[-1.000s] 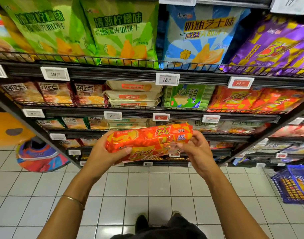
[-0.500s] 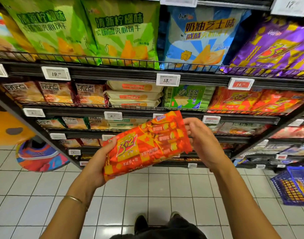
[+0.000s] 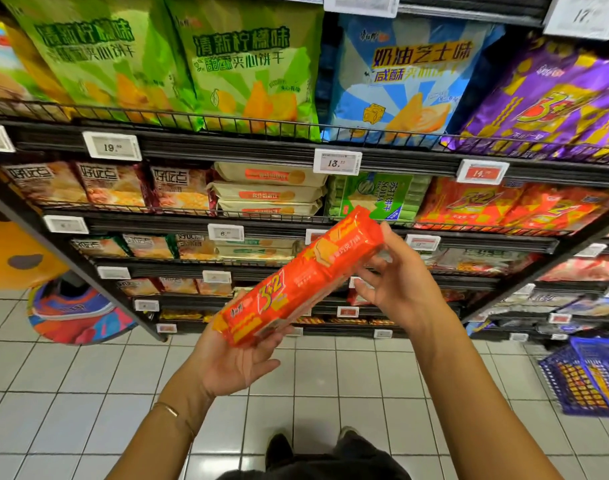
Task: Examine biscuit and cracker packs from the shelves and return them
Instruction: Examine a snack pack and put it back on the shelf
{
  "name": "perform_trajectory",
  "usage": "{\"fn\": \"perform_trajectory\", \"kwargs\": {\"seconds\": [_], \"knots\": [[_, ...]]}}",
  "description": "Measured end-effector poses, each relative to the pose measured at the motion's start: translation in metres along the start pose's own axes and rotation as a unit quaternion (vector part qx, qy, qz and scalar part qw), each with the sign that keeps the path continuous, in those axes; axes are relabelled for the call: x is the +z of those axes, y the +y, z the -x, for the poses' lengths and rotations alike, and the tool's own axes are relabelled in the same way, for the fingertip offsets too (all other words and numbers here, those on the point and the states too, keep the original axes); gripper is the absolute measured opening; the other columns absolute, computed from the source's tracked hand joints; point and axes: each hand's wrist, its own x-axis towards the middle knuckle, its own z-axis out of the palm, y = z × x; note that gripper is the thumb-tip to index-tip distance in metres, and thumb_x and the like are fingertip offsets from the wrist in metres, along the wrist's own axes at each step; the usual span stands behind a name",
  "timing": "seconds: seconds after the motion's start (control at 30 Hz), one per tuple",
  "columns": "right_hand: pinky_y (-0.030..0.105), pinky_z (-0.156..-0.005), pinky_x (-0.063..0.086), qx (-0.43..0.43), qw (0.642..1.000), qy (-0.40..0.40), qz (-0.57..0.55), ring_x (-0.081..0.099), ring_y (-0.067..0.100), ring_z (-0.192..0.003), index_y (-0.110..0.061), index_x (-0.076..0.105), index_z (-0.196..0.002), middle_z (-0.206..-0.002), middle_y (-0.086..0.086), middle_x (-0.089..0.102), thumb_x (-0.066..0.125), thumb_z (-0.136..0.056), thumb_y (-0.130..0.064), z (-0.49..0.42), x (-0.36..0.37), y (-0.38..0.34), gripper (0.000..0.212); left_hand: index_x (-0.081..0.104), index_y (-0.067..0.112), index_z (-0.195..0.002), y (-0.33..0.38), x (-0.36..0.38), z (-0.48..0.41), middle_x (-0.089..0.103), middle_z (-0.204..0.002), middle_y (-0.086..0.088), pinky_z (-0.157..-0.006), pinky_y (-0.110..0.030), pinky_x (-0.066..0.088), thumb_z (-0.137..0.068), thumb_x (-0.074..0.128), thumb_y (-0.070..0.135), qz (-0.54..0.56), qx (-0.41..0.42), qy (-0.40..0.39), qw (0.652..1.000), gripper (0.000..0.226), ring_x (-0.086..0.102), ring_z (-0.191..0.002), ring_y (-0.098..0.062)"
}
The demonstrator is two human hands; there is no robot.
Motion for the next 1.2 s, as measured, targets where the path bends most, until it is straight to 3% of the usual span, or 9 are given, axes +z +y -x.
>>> {"fn": "perform_trajectory", "kwargs": {"seconds": [0.23, 0.33, 0.4, 0.53, 0.67, 0.8, 0.9, 1.03, 1.2], "knots": [[0.035, -0.067, 0.058, 0.031, 0.998, 0.041, -0.042, 0.072, 0.024, -0.104, -0.025, 0.072, -0.119, -0.106, 0.005, 0.077, 0.076, -0.084, -0.058, -0.001, -0.012, 0.0, 0.048, 0.062, -0.006, -0.136, 0.004, 0.009, -0.007, 0.077, -0.103, -0.024, -0.065, -0.052, 0.066, -0.081, 0.067, 0.055, -0.026, 0.014, 0.007, 1.0, 0.082, 0.079, -0.074, -0.034], [0.041, -0.076, 0.061, 0.012, 0.997, 0.015, -0.076, 0.075, 0.026, -0.098, -0.02, 0.073, -0.109, -0.106, 0.008, 0.075, 0.07, -0.091, -0.046, -0.001, -0.019, -0.002, 0.032, 0.078, 0.002, -0.117, 0.011, 0.014, -0.004, 0.076, -0.109, -0.024, -0.069, -0.052, 0.066, -0.082, 0.069, 0.061, -0.07, 0.056, 0.019, 0.996, 0.069, 0.079, -0.086, -0.037], [0.044, -0.076, 0.062, 0.002, 0.997, -0.015, -0.072, 0.076, 0.028, -0.099, -0.015, 0.077, -0.109, -0.107, 0.011, 0.077, 0.067, -0.09, -0.04, -0.001, -0.024, -0.005, 0.033, 0.077, 0.013, -0.123, 0.019, 0.02, 0.001, 0.073, -0.121, -0.024, -0.071, -0.053, 0.065, -0.087, 0.068, 0.057, -0.127, 0.1, 0.048, 0.986, 0.058, 0.076, -0.1, -0.041], [0.057, -0.086, 0.062, -0.001, 0.998, -0.046, -0.041, 0.074, 0.035, -0.108, -0.015, 0.067, -0.134, -0.127, 0.016, 0.072, 0.078, -0.082, -0.038, 0.0, -0.038, -0.007, 0.058, 0.067, 0.015, -0.135, 0.033, 0.037, 0.014, 0.074, -0.126, -0.018, -0.075, -0.048, 0.064, -0.086, 0.075, 0.042, -0.224, 0.191, 0.068, 0.953, 0.056, 0.076, -0.104, -0.035], [0.046, -0.079, 0.062, -0.032, 0.995, -0.079, 0.044, 0.073, 0.031, -0.11, -0.029, 0.056, -0.143, -0.132, 0.01, 0.071, 0.086, -0.074, -0.029, 0.0, -0.052, -0.01, 0.075, 0.062, 0.019, -0.138, 0.037, 0.061, 0.021, 0.072, -0.13, -0.016, -0.082, -0.045, 0.064, -0.07, 0.087, 0.031, -0.286, 0.311, 0.054, 0.905, 0.073, 0.073, -0.113, -0.036], [0.049, -0.081, 0.061, -0.066, 0.995, -0.067, 0.016, 0.072, 0.037, -0.111, -0.009, 0.055, -0.141, -0.128, 0.02, 0.07, 0.097, -0.063, -0.032, 0.004, -0.057, -0.019, 0.092, 0.061, 0.023, -0.139, 0.044, 0.087, 0.026, 0.071, -0.133, -0.015, -0.089, -0.048, 0.063, -0.068, 0.096, 0.036, -0.332, 0.368, 0.023, 0.868, 0.08, 0.07, -0.119, -0.037], [0.049, -0.081, 0.062, -0.133, 0.99, -0.04, 0.007, 0.074, 0.033, -0.108, -0.008, 0.058, -0.137, -0.122, 0.016, 0.073, 0.084, -0.076, -0.025, 0.006, -0.049, -0.044, 0.068, 0.059, 0.027, -0.136, 0.056, 0.124, 0.029, 0.073, -0.129, -0.008, -0.083, -0.037, 0.064, -0.066, 0.096, 0.041, -0.369, 0.44, 0.029, 0.818, 0.08, 0.073, -0.115, -0.029], [0.057, -0.093, 0.058, -0.236, 0.971, -0.018, 0.017, 0.07, 0.037, -0.107, 0.002, 0.051, -0.141, -0.128, 0.027, 0.066, 0.073, -0.084, -0.018, 0.013, -0.026, -0.109, 0.065, 0.058, 0.028, -0.122, 0.074, 0.195, 0.034, 0.078, -0.11, 0.006, -0.073, -0.026, 0.061, -0.064, 0.087, 0.043, -0.374, 0.569, 0.062, 0.73, 0.067, 0.076, -0.101, -0.014], [0.046, -0.077, 0.062, -0.374, 0.927, -0.019, 0.01, 0.068, 0.035, -0.097, 0.001, 0.048, -0.136, -0.118, 0.022, 0.065, 0.07, -0.082, -0.021, 0.031, 0.002, -0.204, 0.062, 0.066, 0.028, -0.119, 0.091, 0.288, 0.055, 0.075, -0.116, -0.006, -0.09, -0.039, 0.059, -0.077, 0.079, 0.049, -0.416, 0.688, 0.079, 0.59, 0.049, 0.07, -0.104, -0.018]]}}
